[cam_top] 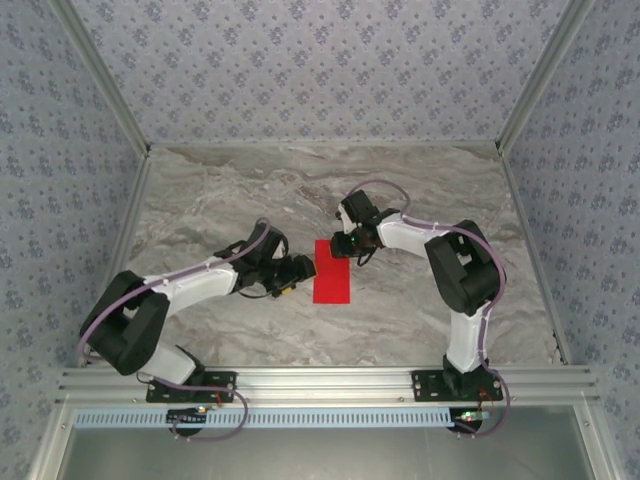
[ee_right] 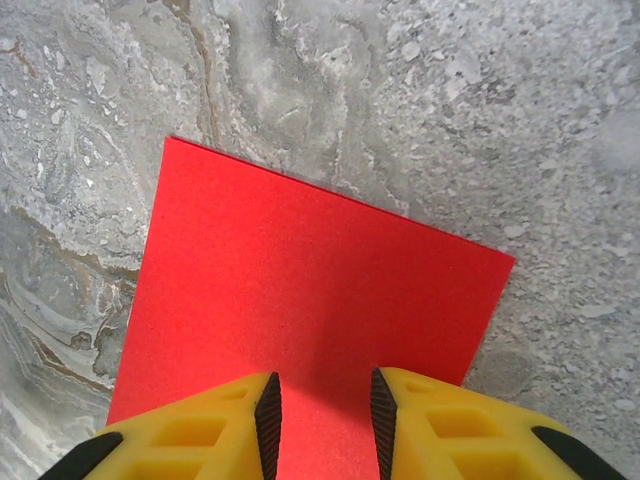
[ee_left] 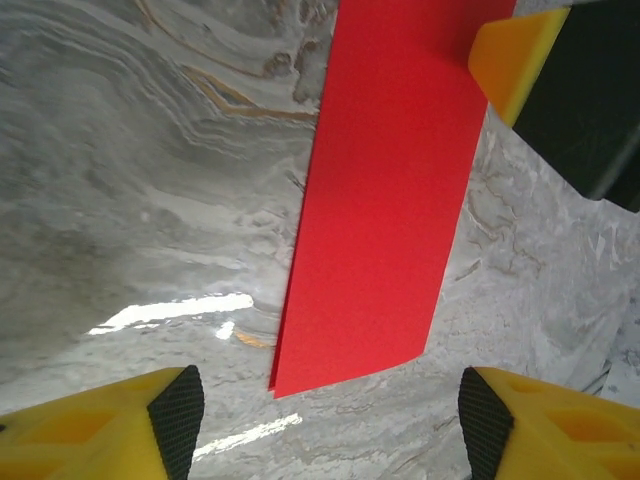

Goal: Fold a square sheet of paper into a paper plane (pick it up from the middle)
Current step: Rotate the square sheet of paper at the center of the table, then fold the triangle a second time at the center of the table.

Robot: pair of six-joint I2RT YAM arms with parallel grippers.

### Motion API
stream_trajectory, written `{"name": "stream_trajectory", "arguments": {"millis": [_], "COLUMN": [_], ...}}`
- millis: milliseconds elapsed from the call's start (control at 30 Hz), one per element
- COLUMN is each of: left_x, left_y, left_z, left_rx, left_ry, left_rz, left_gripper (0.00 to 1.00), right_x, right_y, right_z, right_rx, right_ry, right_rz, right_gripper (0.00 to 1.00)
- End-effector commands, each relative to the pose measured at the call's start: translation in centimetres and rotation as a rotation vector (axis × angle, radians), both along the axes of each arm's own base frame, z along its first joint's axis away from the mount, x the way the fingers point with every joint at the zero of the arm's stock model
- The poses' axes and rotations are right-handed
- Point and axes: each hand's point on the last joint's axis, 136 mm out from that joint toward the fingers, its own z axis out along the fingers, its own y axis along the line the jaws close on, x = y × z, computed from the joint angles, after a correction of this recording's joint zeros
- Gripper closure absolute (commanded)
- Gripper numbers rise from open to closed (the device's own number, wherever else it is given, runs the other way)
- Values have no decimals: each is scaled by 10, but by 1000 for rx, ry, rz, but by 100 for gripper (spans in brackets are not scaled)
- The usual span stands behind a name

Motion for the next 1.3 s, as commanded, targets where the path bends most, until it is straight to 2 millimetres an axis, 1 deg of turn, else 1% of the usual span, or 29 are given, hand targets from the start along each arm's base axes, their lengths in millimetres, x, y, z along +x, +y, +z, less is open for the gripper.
{"name": "stream_trajectory", "arguments": {"millis": [0, 67, 233, 433, 567, 733, 933, 1100, 1267], "left_x": [-6, -8, -14, -18, -20, -22, -23, -22, -21], "left_y": [-14, -17, -25, -26, -28, -31, -32, -38, -42], "left_z": [-1, -5, -10, -20, -20, -22, -26, -25, -24], "left_rx": [-47, -43, -28, -16, -17, -18, -11, -19, -21], "left_ry": [36, 47, 52, 89, 96, 106, 119, 120, 115], "left_rz": [-17, -27, -60, -55, -54, -56, -59, -71, -78], "left_gripper": [31, 32, 35, 38, 40, 45, 45, 46, 49], "right_x": [1, 4, 9, 4, 1, -3, -4, -5, -5], "right_y": [6, 4, -10, -21, -27, -31, -33, -33, -34], "right_z": [19, 15, -6, -24, -32, -44, -48, -49, -49], "right_rx": [49, 43, 16, -9, -31, -54, -66, -70, -70], "right_ry": [-4, 1, 48, 101, 132, 168, 178, 180, 182], "right_rz": [-13, -28, -89, -134, -171, -199, -204, -203, -206], "right_gripper": [66, 66, 67, 70, 72, 75, 76, 76, 76]}}
